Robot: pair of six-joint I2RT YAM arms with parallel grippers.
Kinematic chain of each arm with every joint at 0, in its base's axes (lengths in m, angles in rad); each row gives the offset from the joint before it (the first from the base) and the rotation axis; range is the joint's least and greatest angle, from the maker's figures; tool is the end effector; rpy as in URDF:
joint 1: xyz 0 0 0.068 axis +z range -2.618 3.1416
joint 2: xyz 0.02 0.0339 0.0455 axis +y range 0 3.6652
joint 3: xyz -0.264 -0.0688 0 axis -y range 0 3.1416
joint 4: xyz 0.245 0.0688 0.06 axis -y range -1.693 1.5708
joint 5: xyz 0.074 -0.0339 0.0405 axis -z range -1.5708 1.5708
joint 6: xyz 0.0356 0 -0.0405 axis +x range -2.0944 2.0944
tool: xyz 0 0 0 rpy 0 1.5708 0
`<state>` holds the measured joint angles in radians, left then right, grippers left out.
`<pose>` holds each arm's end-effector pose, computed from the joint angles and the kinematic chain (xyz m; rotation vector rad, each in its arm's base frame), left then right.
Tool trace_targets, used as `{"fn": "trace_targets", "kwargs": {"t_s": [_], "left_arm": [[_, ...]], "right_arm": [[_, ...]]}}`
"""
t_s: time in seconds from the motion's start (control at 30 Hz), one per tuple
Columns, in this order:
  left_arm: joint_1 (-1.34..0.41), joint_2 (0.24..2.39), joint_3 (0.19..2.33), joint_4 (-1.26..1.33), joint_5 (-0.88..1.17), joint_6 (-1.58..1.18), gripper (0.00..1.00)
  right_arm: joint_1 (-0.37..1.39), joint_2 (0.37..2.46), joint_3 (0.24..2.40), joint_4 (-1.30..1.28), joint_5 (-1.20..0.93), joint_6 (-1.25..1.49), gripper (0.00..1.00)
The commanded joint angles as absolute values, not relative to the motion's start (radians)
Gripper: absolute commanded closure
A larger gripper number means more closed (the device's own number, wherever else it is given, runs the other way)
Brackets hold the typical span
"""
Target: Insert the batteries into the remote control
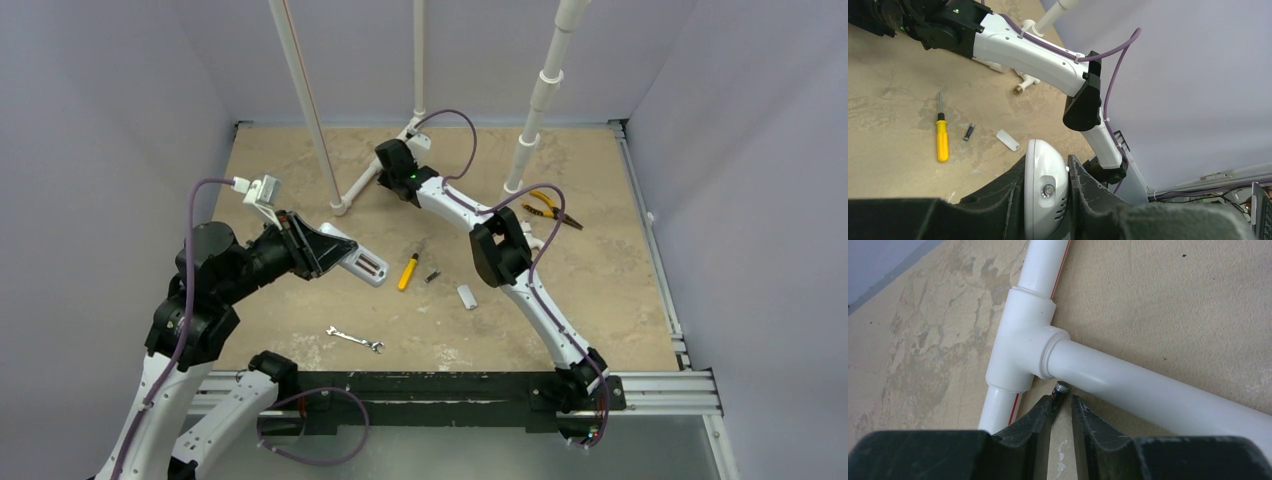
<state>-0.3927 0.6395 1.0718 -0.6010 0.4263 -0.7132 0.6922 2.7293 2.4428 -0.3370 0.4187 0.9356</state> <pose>0.0964 -0.0558 0.4103 0.0384 1.8755 -1.1580 0.4714 0.3720 0.1454 0.4960 2.1167 0.4900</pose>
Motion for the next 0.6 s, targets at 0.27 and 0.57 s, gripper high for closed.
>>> {"fn": "trace_targets", "kwargs": {"t_s": [0.27, 0.57], "left_arm": [[-0.386, 0.625, 1.106, -0.578, 0.411, -0.698, 1.0], [-0.386, 0.638, 1.099, -0.564, 0.422, -0.701, 1.0]], "right_arm": [[0.687, 2.659, 2.273, -0.363, 0.447, 0.944, 0.82], [0.686, 2.515, 2.084, -0.293, 0.465, 0.927, 0.83]]}}
